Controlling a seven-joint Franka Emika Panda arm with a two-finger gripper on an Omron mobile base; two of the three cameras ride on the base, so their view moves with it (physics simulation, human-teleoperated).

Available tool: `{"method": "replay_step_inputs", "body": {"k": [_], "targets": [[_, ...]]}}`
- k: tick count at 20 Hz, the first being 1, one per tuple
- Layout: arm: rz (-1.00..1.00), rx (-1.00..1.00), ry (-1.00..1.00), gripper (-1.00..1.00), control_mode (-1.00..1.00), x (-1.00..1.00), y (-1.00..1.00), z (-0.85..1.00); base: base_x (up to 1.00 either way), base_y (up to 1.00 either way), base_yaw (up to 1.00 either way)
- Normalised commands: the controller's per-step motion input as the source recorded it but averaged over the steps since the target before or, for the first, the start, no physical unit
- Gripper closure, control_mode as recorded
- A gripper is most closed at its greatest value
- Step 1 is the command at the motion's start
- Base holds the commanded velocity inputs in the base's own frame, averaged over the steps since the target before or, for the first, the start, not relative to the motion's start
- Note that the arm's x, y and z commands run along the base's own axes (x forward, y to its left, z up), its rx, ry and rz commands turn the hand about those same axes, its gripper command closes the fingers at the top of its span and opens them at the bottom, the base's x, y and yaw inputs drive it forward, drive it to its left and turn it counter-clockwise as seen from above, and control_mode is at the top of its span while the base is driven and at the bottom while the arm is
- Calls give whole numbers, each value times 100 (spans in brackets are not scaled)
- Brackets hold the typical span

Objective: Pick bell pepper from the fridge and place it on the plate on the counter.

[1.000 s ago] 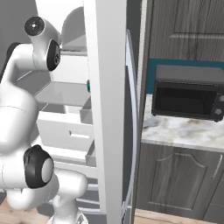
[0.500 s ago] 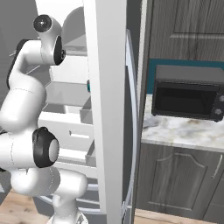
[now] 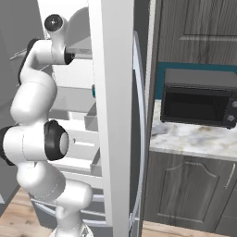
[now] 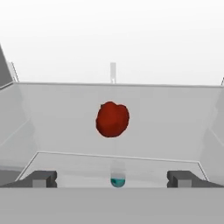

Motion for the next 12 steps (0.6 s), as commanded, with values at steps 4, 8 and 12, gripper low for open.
{"method": "replay_step_inputs", "body": {"k": [4,8,12], "targets": [[0,0,5,-100,-100,37,5,0,0,0,0],[0,0,7,-100,-100,34,7,0,0,0,0],[0,0,8,-100,-100,33,9,0,0,0,0]]}}
